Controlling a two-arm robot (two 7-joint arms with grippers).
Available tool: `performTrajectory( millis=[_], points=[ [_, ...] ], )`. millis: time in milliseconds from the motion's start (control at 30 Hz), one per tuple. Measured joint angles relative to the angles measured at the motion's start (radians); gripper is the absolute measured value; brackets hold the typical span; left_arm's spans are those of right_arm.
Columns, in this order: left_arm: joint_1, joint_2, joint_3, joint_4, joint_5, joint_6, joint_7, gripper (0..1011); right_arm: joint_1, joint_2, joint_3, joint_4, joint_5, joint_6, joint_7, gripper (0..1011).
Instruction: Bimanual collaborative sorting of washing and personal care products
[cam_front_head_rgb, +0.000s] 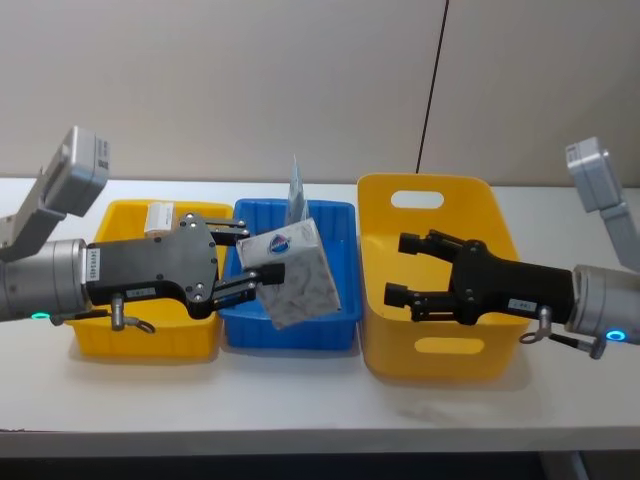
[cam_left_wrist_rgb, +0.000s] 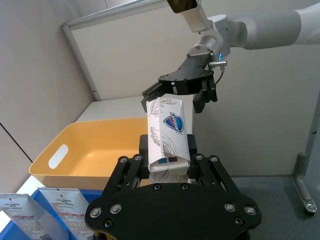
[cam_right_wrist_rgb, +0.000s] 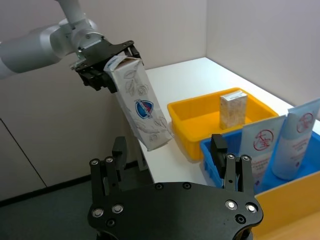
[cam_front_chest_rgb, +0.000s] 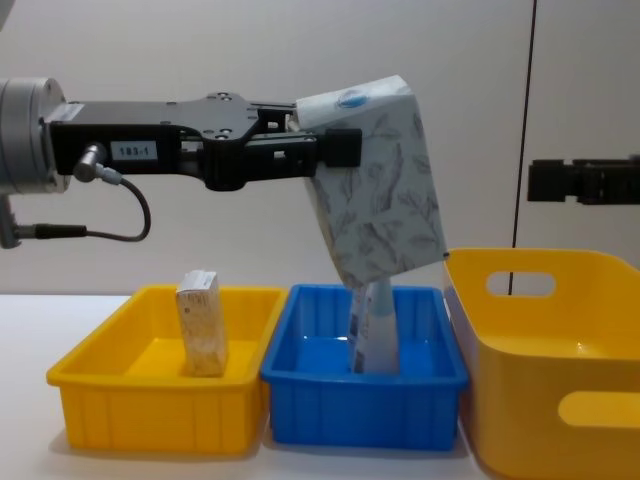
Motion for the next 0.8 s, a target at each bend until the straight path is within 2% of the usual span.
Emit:
performTrajectory(
  millis=[367, 800],
  points=[
    [0.0, 0.0, 0.0, 0.0, 0.0, 0.0, 0.0, 358, 0.037, -0.021, -0.049, 0.031, -0.026, -0.042, 0.039, 1002],
    [0.0, 0.0, 0.0, 0.0, 0.0, 0.0, 0.0, 358, 0.116, -0.07, -0.12, 0.113, -0.075, -0.101, 0.086, 1002]
  ],
)
